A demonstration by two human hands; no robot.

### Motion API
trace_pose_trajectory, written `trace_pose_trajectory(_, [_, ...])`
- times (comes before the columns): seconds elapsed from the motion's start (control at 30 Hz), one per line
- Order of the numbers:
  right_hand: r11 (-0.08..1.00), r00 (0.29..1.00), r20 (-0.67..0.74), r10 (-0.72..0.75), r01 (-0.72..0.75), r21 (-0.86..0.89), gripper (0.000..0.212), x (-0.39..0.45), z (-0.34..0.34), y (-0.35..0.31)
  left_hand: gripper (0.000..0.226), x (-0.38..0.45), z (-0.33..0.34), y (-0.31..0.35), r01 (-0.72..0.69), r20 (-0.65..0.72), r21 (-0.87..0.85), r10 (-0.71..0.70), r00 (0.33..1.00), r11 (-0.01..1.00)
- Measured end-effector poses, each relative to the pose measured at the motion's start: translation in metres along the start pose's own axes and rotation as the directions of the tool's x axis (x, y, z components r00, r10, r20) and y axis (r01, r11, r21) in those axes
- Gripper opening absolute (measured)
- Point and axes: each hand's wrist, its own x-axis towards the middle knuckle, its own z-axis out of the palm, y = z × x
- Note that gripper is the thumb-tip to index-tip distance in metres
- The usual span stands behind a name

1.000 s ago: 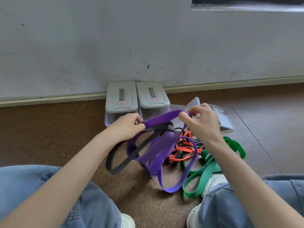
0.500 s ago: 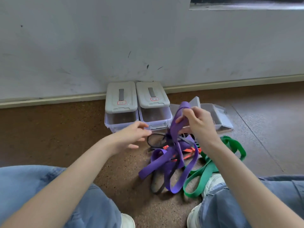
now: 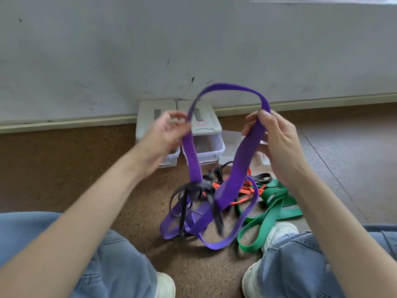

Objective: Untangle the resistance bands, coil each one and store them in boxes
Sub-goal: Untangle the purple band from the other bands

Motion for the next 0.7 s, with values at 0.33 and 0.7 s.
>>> trace_pose_trajectory(0.33, [0.932,0.974,0.224,0.023,-0.102,0.347,0.025,-0.013,0.023,0.005,0.024,-0.021,0.032,-0.076,0.005,0.083,0.568,-0.063,0.995,0.823])
trace_pose_trajectory(0.7, [0.967,0.99,-0.028,0.135,-0.126,0.223,0.025,0.005,-0.011,0.02,0.014,0.009,-0.005,0.008,-0.313,-0.046,0.483,0.38,0.924,0.818])
